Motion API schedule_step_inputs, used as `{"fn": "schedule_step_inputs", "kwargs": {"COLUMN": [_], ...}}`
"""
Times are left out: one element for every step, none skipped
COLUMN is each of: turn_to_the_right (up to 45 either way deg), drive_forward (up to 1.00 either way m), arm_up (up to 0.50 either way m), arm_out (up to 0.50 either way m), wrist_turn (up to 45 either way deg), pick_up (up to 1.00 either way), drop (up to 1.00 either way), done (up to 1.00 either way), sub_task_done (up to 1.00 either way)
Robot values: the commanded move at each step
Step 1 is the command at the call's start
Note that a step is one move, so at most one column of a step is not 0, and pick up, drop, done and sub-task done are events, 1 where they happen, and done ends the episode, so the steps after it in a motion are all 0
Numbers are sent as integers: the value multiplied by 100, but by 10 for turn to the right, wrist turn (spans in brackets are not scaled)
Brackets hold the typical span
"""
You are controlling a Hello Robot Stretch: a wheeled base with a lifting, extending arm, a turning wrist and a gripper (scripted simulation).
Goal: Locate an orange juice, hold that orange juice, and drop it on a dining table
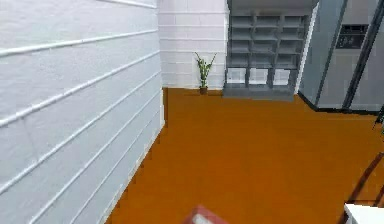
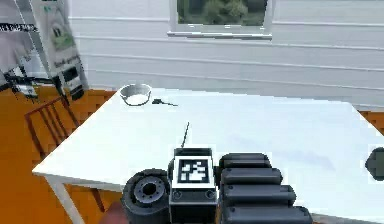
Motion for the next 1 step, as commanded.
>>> {"fn": "schedule_step_inputs", "kwargs": {"turn_to_the_right": [450], "drive_forward": [0], "arm_up": [0], "arm_out": [0], "wrist_turn": [0], "pick_up": [0], "drop": [0], "done": [0], "sub_task_done": [0]}}
